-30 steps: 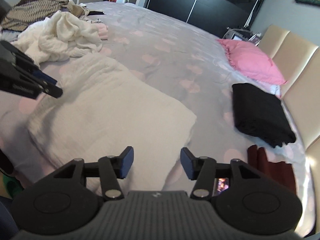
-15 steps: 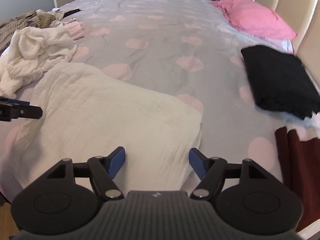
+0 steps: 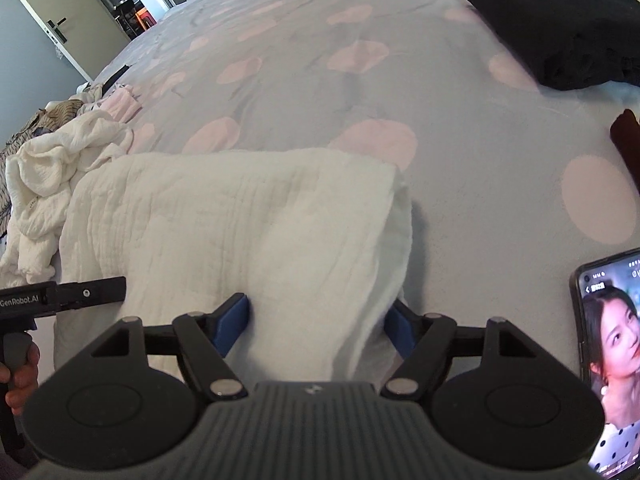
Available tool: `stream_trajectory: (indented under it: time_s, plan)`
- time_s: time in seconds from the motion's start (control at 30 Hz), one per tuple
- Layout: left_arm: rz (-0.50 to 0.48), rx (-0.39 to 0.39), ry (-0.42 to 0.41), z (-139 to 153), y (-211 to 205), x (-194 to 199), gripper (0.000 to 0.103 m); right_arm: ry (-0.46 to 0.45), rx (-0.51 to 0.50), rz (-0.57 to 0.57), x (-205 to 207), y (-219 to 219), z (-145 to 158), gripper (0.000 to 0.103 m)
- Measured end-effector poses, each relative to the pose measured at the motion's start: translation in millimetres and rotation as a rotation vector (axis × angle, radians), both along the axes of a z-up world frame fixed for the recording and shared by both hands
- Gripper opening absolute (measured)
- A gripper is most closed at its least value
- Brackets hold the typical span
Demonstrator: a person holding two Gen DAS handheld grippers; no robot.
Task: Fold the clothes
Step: 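Lift and fold the held muslin over onto itself with both tools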
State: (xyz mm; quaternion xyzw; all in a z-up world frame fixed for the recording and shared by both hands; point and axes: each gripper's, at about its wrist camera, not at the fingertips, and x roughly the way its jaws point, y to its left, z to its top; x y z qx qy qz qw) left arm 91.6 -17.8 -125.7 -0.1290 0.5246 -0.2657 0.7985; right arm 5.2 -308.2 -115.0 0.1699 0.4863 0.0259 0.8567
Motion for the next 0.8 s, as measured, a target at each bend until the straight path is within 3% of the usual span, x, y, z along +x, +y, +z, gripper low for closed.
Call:
stream_trajectory:
  time_s: [0.13, 0.47, 0.67, 0.8]
  plan:
    - [-0.031, 0.046, -0.037, 4, -11, -2, 0.058, -0.006, -0.042, 0.020, 9, 16, 2, 0.070]
    - [-0.085, 0.040, -0.094, 9, -16, -9, 0.031, -0.089, -0.042, 0.081, 11, 30, 2, 0.043]
    - [-0.127, 0.080, -0.184, 23, -22, -21, 0.024, -0.127, -0.053, 0.088, 7, 30, 10, 0.039]
    - [-0.109, 0.061, -0.205, 33, -18, -24, 0.023, -0.156, -0.040, 0.082, 1, 24, 19, 0.039]
